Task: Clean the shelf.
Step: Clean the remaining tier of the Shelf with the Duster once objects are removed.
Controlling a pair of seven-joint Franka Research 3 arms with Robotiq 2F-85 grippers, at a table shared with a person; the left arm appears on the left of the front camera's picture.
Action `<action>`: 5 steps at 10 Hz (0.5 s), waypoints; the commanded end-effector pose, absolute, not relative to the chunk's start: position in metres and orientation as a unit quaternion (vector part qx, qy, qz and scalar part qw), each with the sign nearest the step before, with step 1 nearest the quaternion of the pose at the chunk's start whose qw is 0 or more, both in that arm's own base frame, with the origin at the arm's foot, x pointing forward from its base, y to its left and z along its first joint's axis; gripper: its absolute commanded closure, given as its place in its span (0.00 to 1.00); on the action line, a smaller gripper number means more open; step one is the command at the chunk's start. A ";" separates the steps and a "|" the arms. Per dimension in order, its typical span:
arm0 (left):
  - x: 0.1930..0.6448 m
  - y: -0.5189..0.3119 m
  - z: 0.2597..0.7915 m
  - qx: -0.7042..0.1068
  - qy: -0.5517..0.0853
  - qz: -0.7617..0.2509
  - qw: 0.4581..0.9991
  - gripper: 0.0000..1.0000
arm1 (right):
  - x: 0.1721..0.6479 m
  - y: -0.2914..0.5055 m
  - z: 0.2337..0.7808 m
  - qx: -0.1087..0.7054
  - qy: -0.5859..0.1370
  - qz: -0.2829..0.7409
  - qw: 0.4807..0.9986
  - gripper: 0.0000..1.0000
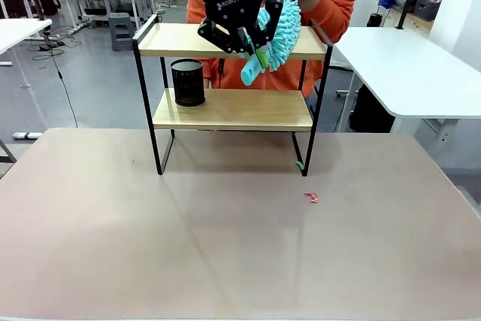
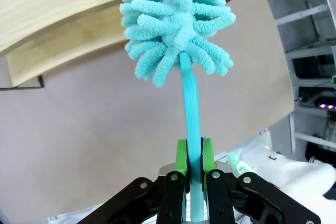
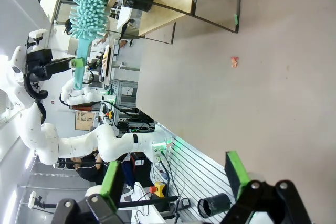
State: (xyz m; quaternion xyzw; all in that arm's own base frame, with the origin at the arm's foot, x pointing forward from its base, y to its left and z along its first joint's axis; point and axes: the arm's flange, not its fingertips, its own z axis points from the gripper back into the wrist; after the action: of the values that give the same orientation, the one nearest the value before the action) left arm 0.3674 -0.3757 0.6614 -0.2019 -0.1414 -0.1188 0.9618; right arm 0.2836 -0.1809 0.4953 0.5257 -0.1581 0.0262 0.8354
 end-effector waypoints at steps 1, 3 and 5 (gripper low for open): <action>0.361 -0.371 0.672 -0.209 -0.135 -0.139 0.958 0.88 | 0.285 -0.179 0.497 0.531 -0.170 0.036 0.829 0.00; 0.342 -0.356 0.675 -0.212 -0.095 -0.194 0.953 0.88 | 0.285 -0.179 0.497 0.531 -0.170 0.036 0.829 0.00; 0.314 -0.321 0.676 -0.180 -0.060 -0.240 0.952 0.88 | 0.285 -0.179 0.497 0.531 -0.170 0.036 0.829 0.00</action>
State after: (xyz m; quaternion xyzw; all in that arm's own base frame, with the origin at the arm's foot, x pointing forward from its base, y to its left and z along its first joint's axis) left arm 0.3291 -0.3528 0.6782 -0.1946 -0.0768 -0.2096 0.9551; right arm 0.2836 -0.1808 0.4952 0.5258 -0.1581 0.0264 0.8354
